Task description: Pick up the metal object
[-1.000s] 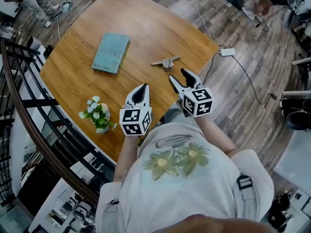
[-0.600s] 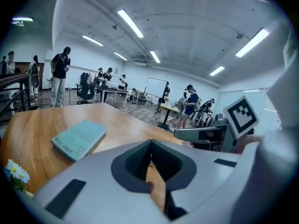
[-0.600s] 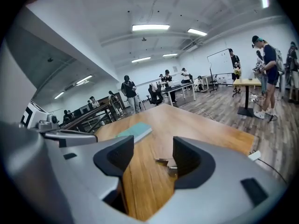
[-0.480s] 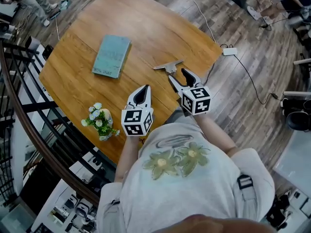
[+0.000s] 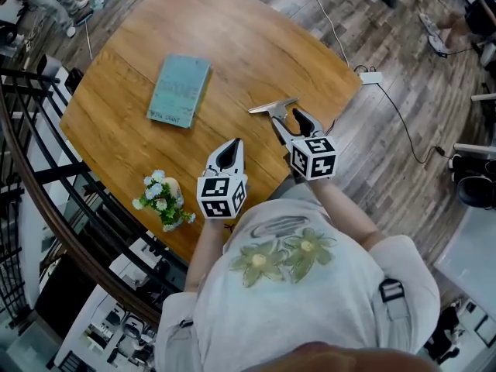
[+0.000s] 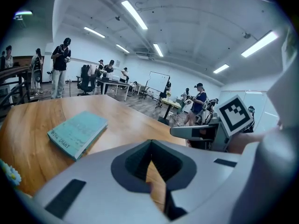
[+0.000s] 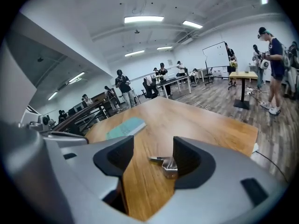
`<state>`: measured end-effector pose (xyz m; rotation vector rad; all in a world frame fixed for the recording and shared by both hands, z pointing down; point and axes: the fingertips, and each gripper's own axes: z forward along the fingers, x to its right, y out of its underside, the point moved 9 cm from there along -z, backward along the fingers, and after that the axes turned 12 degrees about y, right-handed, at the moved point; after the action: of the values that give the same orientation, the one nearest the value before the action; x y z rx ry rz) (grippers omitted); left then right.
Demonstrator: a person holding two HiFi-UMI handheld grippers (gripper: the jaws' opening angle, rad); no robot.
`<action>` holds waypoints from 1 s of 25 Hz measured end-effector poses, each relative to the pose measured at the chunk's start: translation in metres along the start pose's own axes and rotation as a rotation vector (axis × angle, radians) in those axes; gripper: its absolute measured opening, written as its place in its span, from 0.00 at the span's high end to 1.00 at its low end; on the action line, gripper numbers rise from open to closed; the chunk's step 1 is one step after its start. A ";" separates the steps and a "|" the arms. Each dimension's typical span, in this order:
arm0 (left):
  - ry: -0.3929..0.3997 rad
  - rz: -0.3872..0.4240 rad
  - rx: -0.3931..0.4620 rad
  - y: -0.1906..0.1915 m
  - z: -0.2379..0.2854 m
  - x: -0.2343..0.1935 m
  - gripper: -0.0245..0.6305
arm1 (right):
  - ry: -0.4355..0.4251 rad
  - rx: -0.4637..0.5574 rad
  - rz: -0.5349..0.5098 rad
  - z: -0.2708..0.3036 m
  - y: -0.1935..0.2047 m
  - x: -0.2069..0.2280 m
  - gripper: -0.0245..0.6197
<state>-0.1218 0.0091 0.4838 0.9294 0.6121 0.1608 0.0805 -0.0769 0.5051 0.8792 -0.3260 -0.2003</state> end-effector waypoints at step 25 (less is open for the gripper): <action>-0.007 -0.057 -0.066 0.010 0.014 -0.021 0.94 | 0.060 -0.162 0.007 0.048 0.030 0.009 0.55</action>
<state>-0.1298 -0.0033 0.5068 0.8472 0.6228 0.1265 0.0732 -0.0957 0.5585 0.7226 -0.2531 -0.1905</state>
